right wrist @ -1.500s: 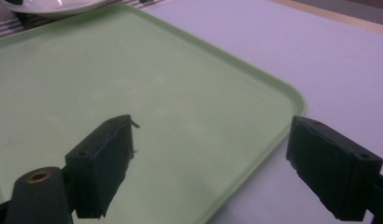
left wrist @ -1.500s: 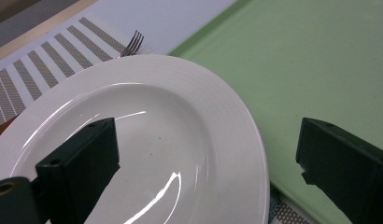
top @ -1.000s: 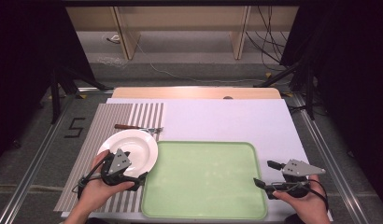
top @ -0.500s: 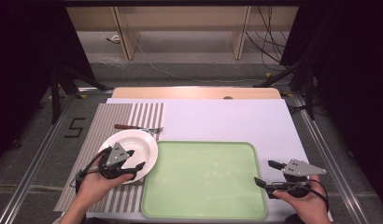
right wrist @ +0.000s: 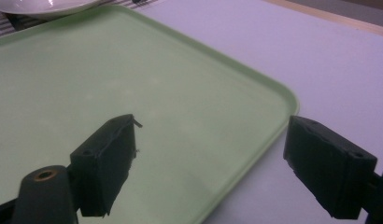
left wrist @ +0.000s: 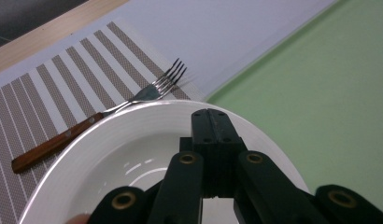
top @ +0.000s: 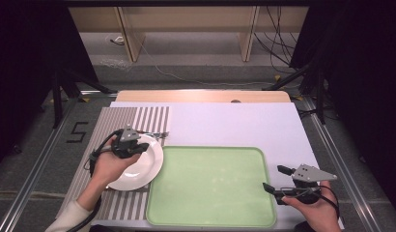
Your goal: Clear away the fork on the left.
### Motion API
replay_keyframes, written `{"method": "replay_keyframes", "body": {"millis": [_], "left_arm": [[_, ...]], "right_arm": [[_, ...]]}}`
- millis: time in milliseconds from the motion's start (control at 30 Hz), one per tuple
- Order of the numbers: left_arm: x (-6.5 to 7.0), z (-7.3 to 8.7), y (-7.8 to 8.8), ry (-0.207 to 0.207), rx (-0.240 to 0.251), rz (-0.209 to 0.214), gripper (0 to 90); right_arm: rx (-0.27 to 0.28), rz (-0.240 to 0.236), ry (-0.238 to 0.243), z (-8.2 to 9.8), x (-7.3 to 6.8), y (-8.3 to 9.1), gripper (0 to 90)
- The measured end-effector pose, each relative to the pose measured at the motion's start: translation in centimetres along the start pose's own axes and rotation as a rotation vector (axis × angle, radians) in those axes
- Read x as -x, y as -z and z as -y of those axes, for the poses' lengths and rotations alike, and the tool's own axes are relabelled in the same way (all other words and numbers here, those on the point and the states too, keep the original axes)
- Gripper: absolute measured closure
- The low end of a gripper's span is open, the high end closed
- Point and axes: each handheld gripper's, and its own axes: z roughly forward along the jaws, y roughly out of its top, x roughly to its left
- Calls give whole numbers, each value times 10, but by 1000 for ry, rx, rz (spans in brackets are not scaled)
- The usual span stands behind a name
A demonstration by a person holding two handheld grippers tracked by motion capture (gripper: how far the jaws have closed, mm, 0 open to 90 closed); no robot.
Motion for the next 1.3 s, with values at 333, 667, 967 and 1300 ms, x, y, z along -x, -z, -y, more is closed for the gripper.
{"method": "replay_keyframes", "body": {"millis": [333,667,967,1300], "left_arm": [[-19,-29,-46,7,-113,-2,894],[-27,-42,-84,34,-199,0,894],[-25,-44,-101,25,-247,-5,894],[-25,-49,-110,16,-283,-10,893]], "right_arm": [[-1,-5,-1,0,0,-1,180],[2,-9,-4,0,0,-1,180],[6,-14,-14,0,2,-1,178],[6,-17,-18,0,2,-1,178]]}}
